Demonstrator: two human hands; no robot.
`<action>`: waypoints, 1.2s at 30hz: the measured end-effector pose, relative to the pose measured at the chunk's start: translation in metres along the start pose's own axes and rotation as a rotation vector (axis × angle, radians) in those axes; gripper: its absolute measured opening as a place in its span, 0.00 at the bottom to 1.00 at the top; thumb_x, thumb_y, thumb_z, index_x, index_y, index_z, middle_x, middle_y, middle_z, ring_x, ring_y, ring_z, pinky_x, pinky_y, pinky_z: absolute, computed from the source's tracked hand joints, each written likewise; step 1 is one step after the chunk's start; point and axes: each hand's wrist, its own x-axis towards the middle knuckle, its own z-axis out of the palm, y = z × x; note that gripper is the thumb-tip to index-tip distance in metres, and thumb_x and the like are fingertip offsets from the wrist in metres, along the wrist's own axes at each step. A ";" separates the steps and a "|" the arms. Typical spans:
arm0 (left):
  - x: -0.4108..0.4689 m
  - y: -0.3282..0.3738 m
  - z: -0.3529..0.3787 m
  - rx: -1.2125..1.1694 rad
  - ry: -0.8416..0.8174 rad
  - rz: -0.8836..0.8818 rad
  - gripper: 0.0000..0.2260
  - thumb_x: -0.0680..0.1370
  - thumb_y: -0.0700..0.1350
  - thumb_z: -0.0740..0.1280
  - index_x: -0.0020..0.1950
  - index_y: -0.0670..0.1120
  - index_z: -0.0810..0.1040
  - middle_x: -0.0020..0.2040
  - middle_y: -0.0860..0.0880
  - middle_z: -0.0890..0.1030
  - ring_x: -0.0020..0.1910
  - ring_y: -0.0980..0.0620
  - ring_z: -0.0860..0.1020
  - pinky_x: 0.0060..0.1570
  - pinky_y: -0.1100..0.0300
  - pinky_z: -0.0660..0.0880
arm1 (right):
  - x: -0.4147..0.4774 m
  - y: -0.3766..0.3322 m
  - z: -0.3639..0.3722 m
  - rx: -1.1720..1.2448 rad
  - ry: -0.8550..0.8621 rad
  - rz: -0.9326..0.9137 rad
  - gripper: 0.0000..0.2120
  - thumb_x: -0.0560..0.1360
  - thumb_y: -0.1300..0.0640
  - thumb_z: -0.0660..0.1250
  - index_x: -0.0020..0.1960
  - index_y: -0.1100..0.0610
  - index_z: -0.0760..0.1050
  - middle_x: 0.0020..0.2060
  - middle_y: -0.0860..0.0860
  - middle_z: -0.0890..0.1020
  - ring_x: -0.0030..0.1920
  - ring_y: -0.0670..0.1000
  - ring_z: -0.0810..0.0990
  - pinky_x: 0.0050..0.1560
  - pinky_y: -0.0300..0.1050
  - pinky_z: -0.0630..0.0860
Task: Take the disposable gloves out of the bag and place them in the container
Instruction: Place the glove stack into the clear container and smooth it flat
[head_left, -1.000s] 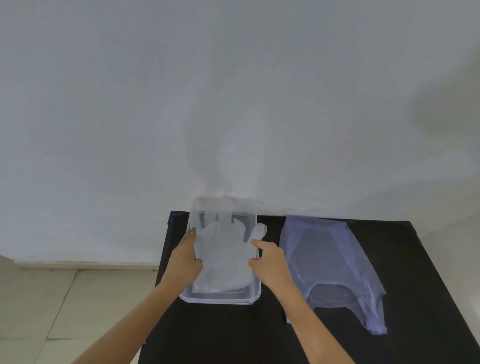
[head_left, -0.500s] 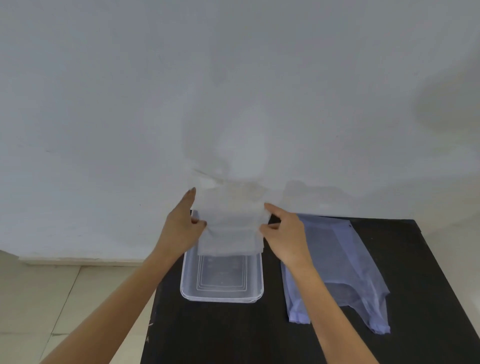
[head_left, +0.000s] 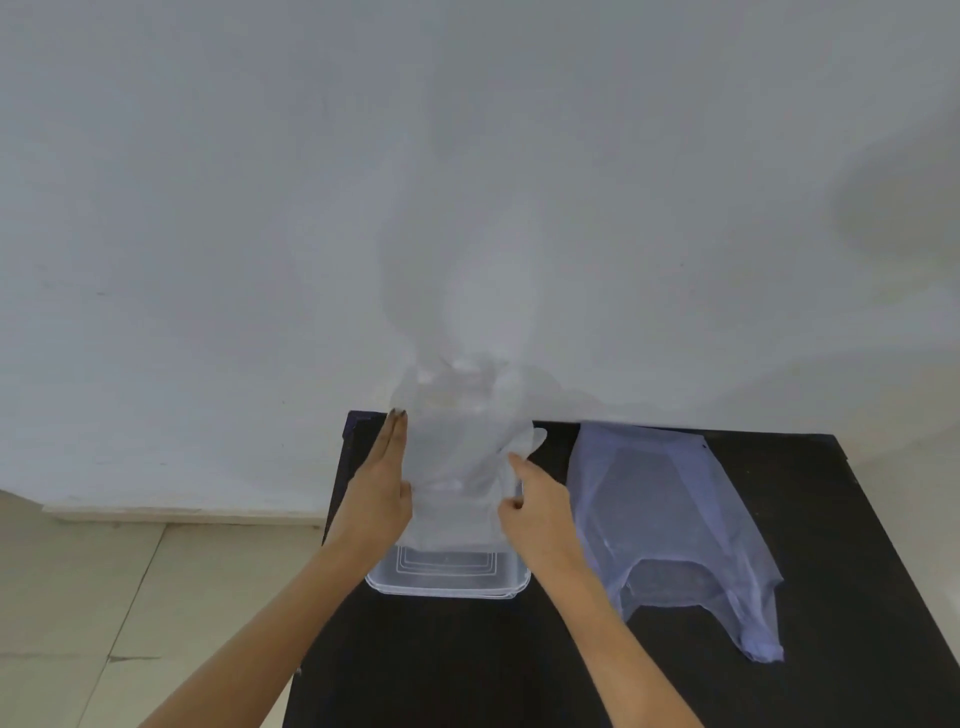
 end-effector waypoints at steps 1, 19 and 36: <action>-0.001 -0.003 0.005 0.036 -0.020 -0.013 0.37 0.74 0.31 0.61 0.78 0.49 0.48 0.79 0.53 0.50 0.40 0.62 0.72 0.50 0.56 0.76 | 0.001 0.002 0.002 -0.020 -0.024 0.008 0.20 0.72 0.73 0.58 0.61 0.61 0.75 0.46 0.50 0.78 0.42 0.45 0.76 0.37 0.18 0.69; 0.002 0.001 0.044 0.334 -0.225 -0.143 0.35 0.80 0.41 0.59 0.77 0.42 0.38 0.78 0.42 0.40 0.50 0.49 0.80 0.50 0.61 0.77 | 0.028 0.017 0.060 -0.194 -0.222 0.171 0.12 0.78 0.61 0.64 0.61 0.59 0.73 0.56 0.57 0.79 0.54 0.54 0.80 0.57 0.46 0.78; 0.014 -0.026 0.074 0.616 -0.460 0.046 0.29 0.80 0.41 0.60 0.78 0.48 0.50 0.79 0.46 0.48 0.78 0.43 0.48 0.75 0.48 0.50 | 0.027 0.020 0.057 -0.173 -0.275 0.179 0.18 0.79 0.61 0.62 0.69 0.59 0.69 0.65 0.57 0.76 0.63 0.56 0.77 0.64 0.46 0.73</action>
